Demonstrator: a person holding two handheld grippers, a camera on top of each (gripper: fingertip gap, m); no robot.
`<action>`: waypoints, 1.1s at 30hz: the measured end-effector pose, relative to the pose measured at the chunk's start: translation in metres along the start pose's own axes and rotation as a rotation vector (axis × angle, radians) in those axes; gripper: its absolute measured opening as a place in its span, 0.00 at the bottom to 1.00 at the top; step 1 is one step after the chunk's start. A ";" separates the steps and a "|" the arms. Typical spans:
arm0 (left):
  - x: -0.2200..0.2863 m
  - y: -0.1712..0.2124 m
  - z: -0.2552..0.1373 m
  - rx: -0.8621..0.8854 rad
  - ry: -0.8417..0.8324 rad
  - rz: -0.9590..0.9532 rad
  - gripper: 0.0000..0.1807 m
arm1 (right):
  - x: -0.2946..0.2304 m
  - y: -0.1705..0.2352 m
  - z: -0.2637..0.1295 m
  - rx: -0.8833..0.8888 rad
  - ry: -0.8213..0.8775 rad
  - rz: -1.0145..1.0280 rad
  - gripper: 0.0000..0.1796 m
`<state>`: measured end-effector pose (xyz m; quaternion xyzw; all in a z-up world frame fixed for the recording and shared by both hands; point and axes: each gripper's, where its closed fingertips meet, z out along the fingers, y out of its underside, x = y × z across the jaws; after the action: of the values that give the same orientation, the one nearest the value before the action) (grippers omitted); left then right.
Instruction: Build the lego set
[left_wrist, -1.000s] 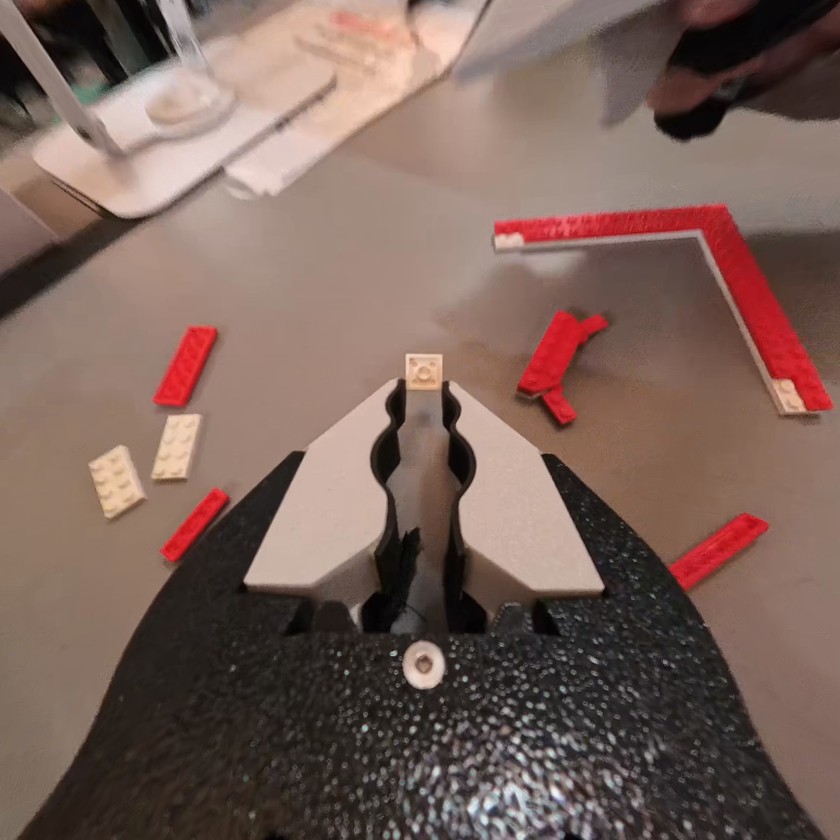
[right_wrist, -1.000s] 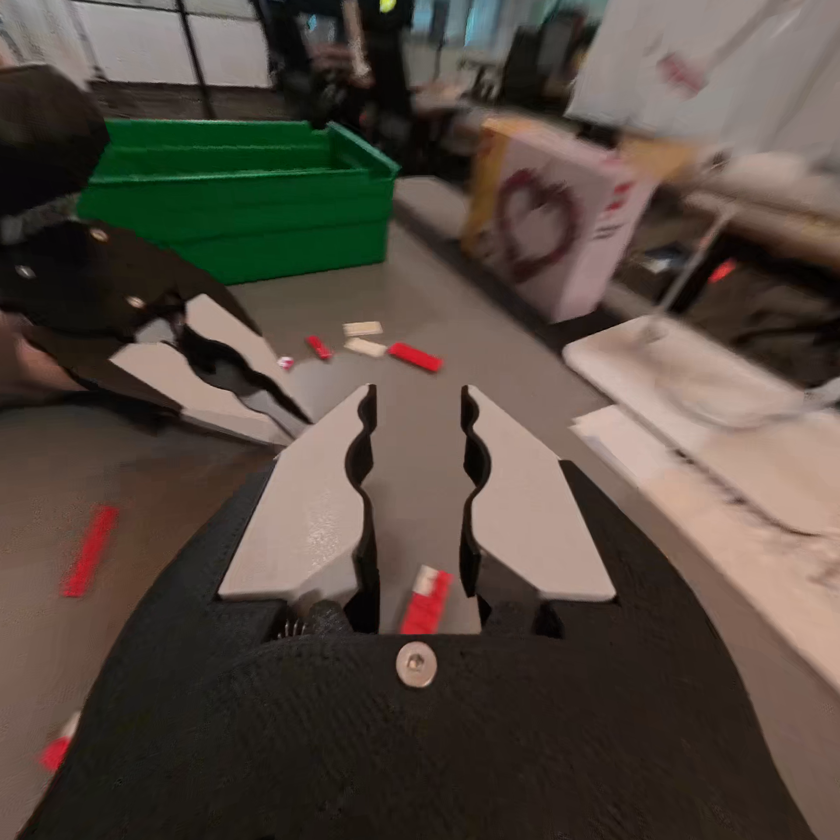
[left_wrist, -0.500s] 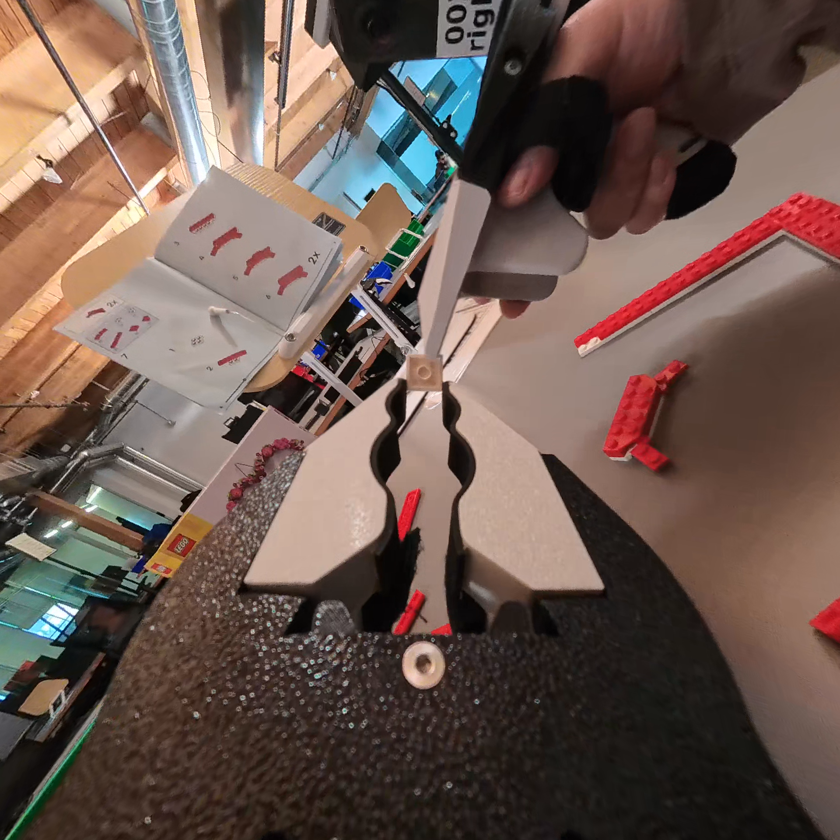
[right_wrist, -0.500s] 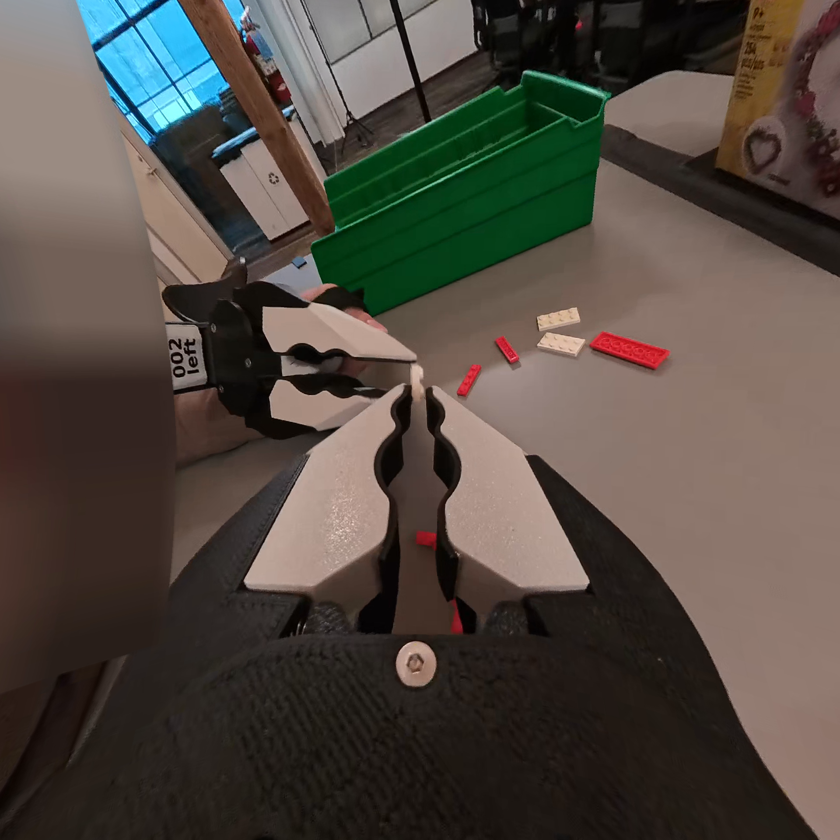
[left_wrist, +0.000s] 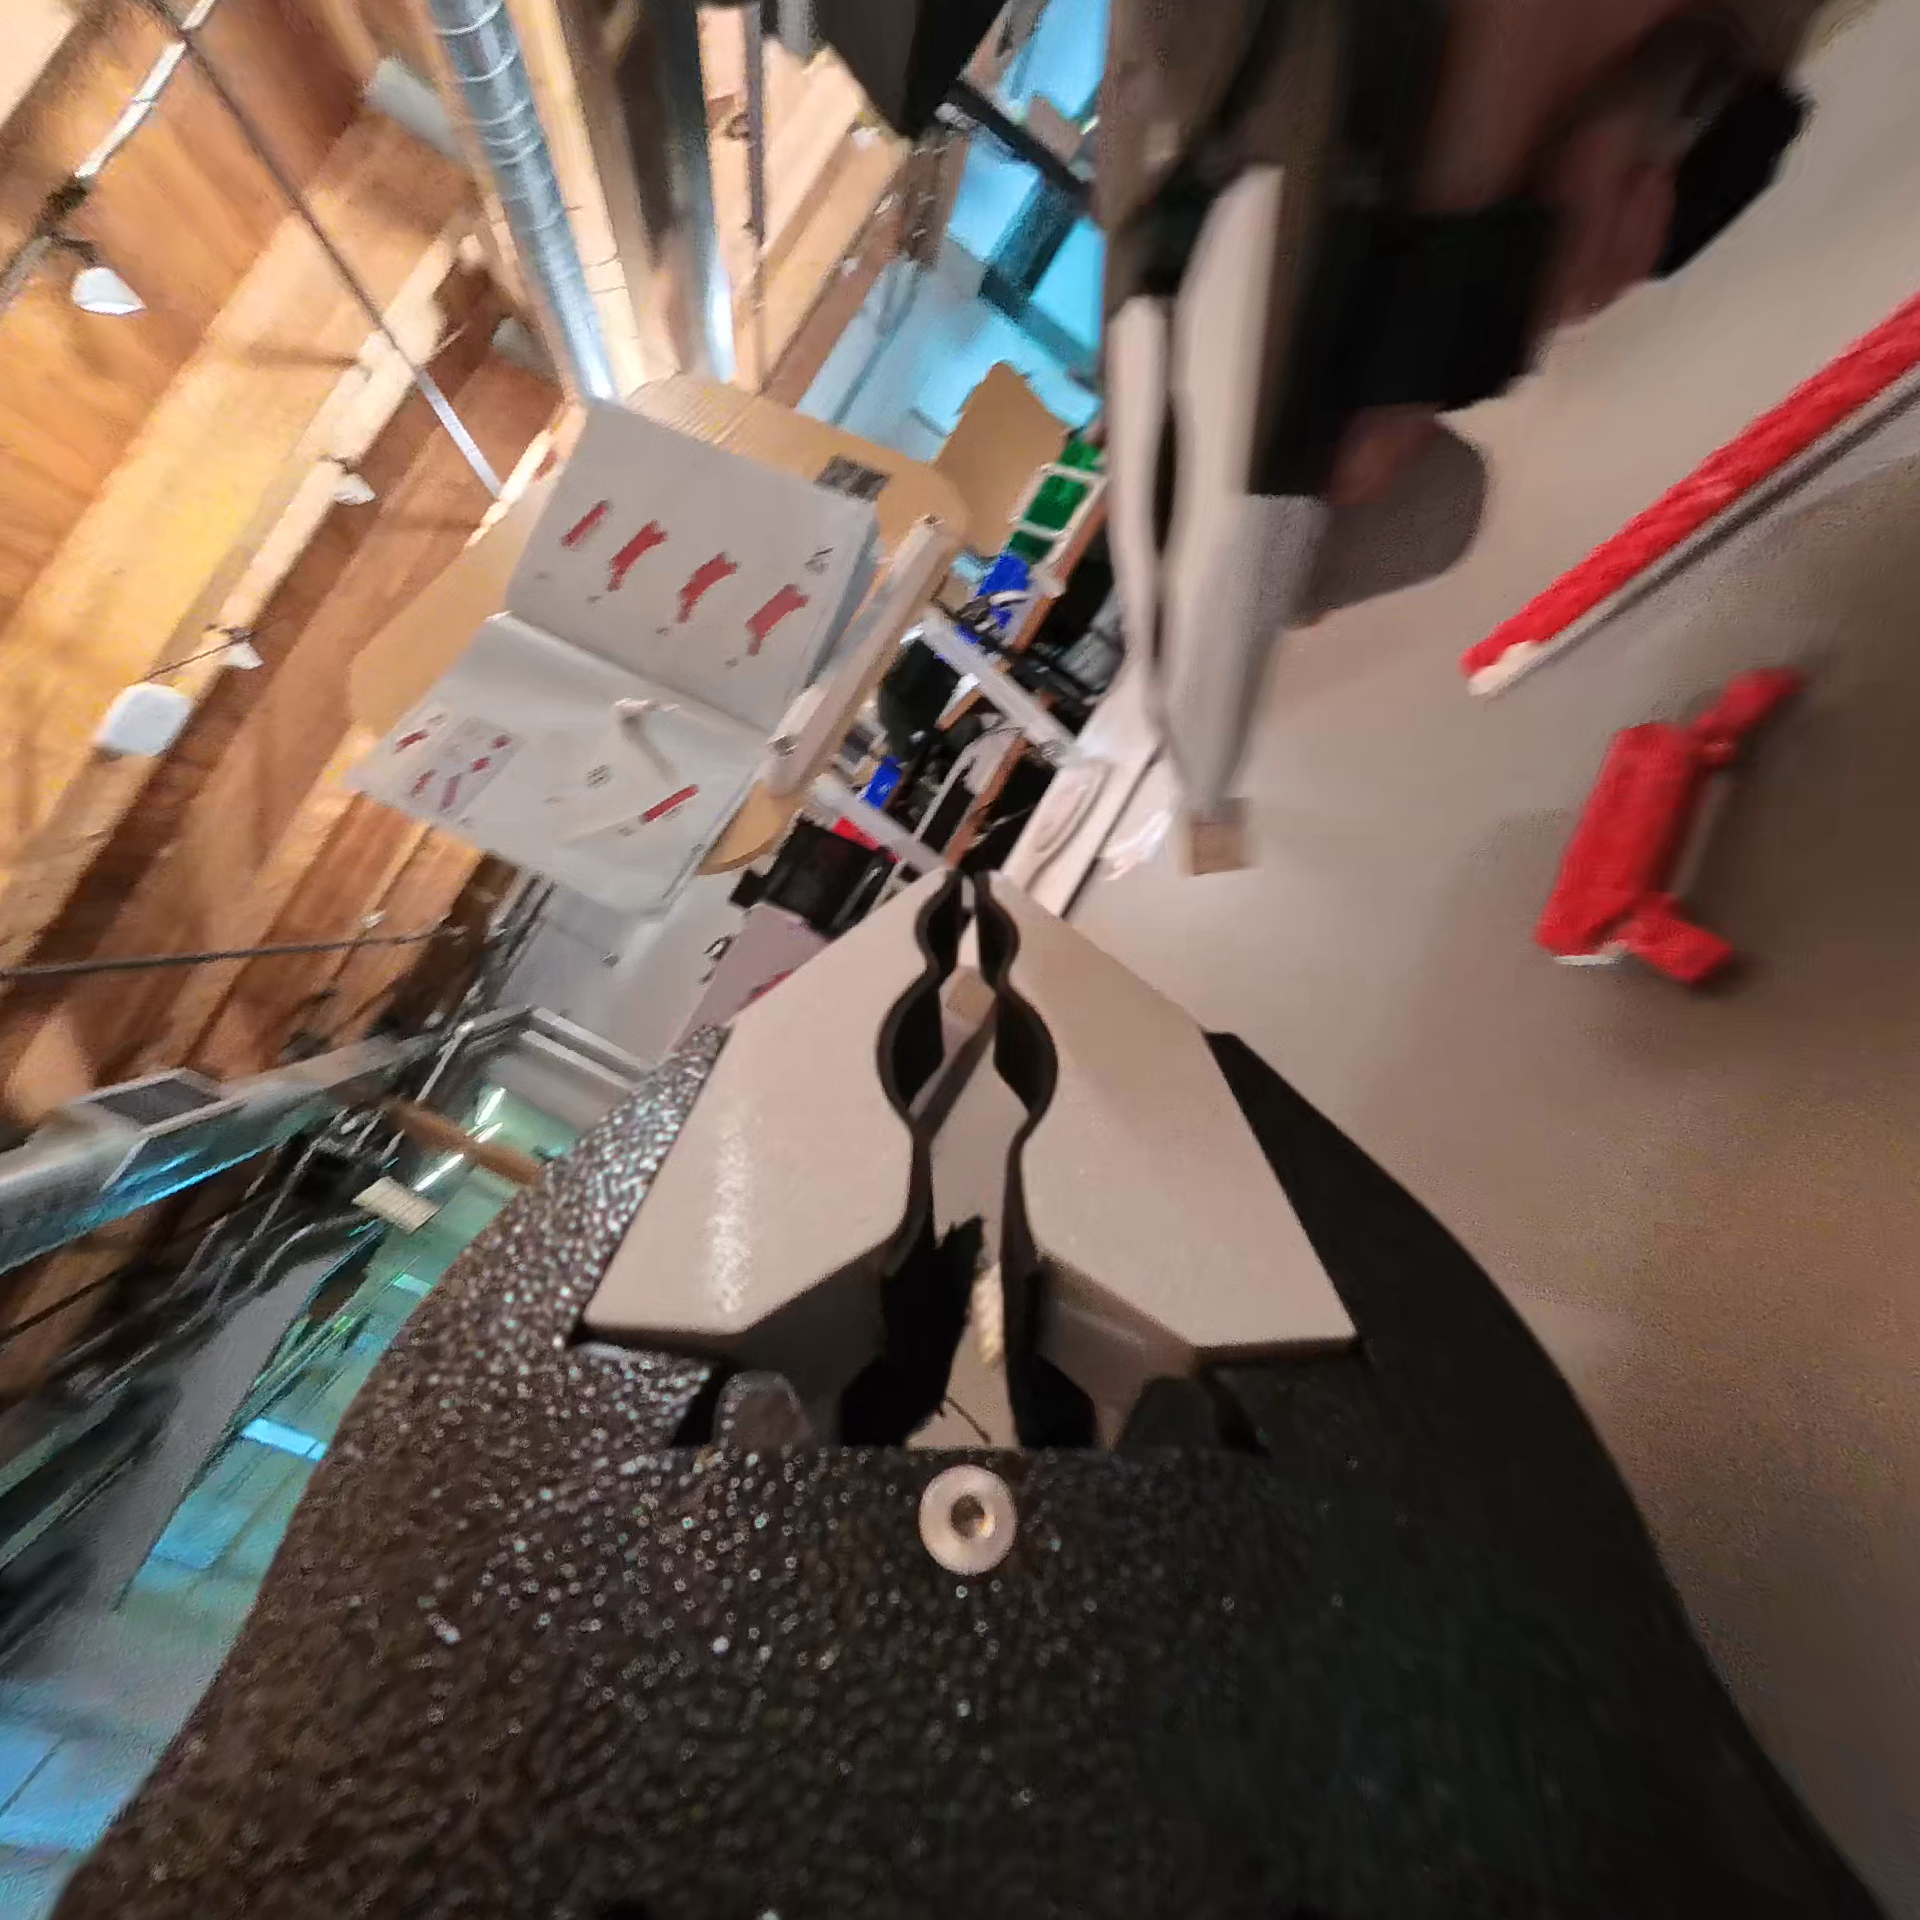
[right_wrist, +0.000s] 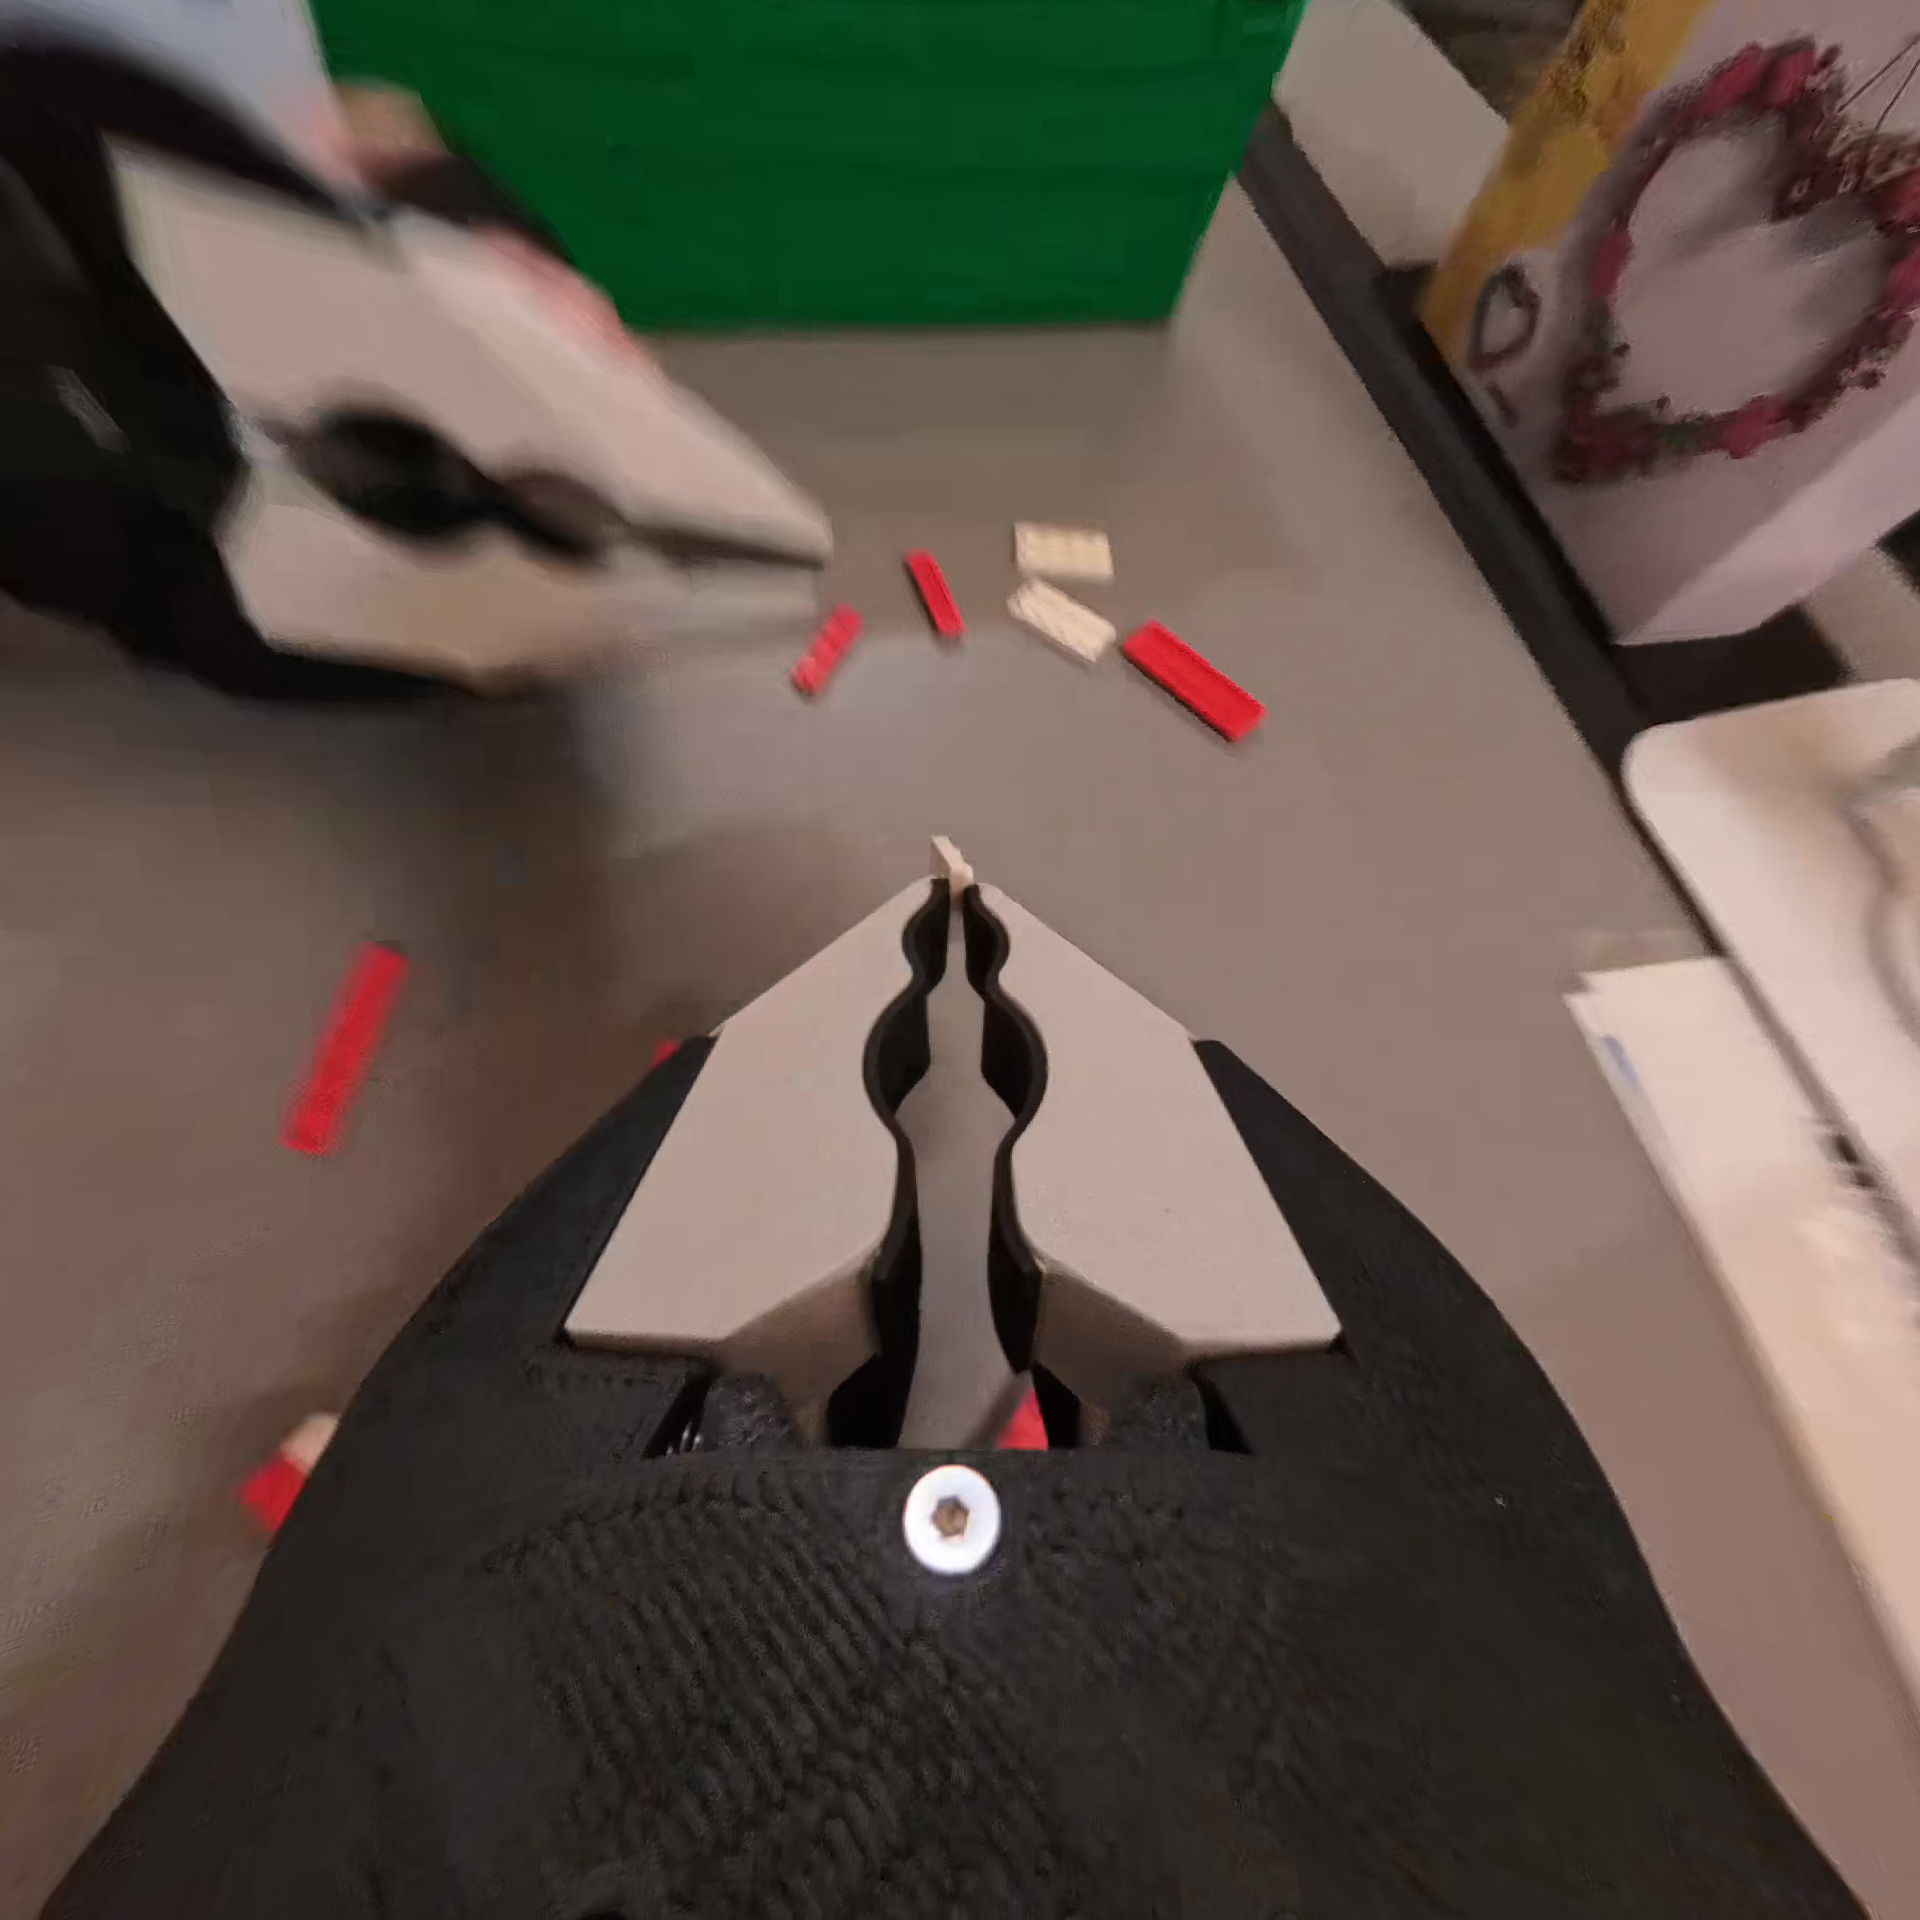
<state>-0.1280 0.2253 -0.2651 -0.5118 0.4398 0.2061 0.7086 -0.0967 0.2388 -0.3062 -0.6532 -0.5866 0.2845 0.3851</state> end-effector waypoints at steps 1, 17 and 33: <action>-0.010 0.003 -0.002 -0.015 -0.042 -0.001 0.00 | 0.004 0.010 0.004 -0.060 0.049 -0.075 0.00; -0.062 0.039 -0.016 -0.076 -0.237 -0.312 0.00 | -0.016 0.031 0.054 -0.368 0.249 -0.729 0.01; -0.057 0.037 -0.015 -0.081 -0.220 -0.262 0.00 | -0.030 0.023 0.050 -0.263 0.094 -0.411 0.09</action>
<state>-0.1918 0.2355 -0.2388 -0.5675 0.2804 0.1842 0.7520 -0.1299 0.2177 -0.3550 -0.5774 -0.7205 0.0908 0.3732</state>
